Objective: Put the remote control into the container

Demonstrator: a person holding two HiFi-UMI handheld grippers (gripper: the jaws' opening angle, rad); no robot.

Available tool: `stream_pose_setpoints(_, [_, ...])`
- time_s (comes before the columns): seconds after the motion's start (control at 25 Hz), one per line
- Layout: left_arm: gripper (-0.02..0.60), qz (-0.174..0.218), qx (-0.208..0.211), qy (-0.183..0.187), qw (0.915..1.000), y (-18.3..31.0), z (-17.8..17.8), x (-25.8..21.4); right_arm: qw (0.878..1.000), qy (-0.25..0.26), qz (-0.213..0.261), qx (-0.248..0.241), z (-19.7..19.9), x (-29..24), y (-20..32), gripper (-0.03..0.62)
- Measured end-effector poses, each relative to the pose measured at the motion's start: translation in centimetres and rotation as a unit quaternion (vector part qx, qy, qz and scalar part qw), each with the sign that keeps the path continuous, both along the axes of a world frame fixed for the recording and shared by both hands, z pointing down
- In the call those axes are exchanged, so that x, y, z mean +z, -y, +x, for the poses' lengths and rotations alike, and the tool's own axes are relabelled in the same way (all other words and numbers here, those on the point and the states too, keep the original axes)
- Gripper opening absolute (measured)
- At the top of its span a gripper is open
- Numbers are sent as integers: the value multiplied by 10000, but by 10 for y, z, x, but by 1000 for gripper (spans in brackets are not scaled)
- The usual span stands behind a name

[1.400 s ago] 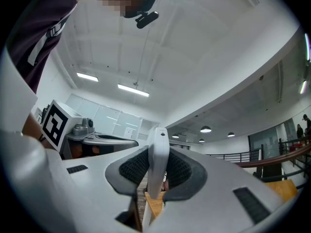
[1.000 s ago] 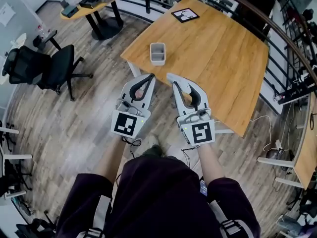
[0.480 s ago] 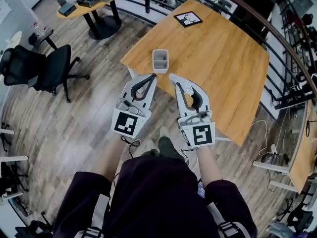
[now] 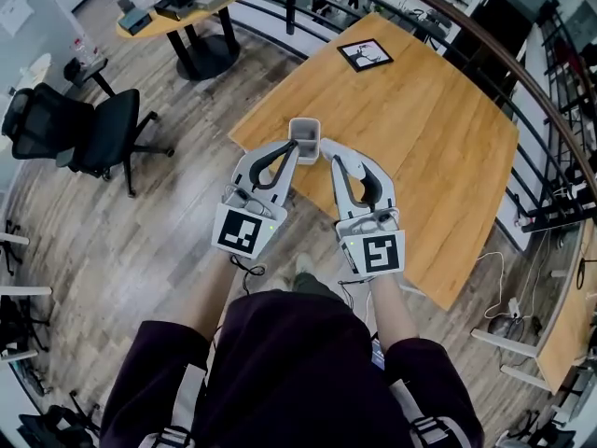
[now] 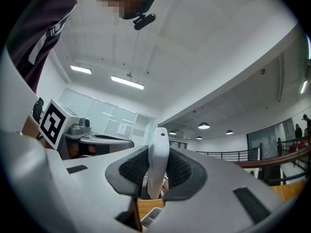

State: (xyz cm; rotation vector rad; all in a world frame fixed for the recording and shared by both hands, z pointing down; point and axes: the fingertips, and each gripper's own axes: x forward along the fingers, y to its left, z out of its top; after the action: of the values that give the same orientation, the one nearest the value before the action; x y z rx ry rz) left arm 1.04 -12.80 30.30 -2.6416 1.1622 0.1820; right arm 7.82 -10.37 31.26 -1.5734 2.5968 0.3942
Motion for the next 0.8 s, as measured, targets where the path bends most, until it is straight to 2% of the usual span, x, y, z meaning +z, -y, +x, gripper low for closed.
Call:
stream_pose_setpoints(0.12, [12, -11, -87, 16, 10000, 20, 6, -2, 9997, 198, 44, -94, 6, -8, 19, 104])
stream_pose_setpoints(0.36, [11, 34, -106, 116, 9999, 44, 12, -2, 9997, 120, -17, -196, 7, -1, 44, 104])
stream_pose_setpoints(0.48, [12, -16, -72, 152, 9999, 51, 9, 3, 9992, 357, 27, -159, 2, -5, 50, 104])
stream_pose_setpoints(0.64, [12, -39, -7, 196, 9998, 61, 5, 7, 9998, 90, -73, -132, -2, 6, 62, 104])
stream_pose_setpoints(0.8, [12, -158, 7, 142, 9998, 74, -1, 15, 9998, 57, -150, -103, -8, 10, 75, 104])
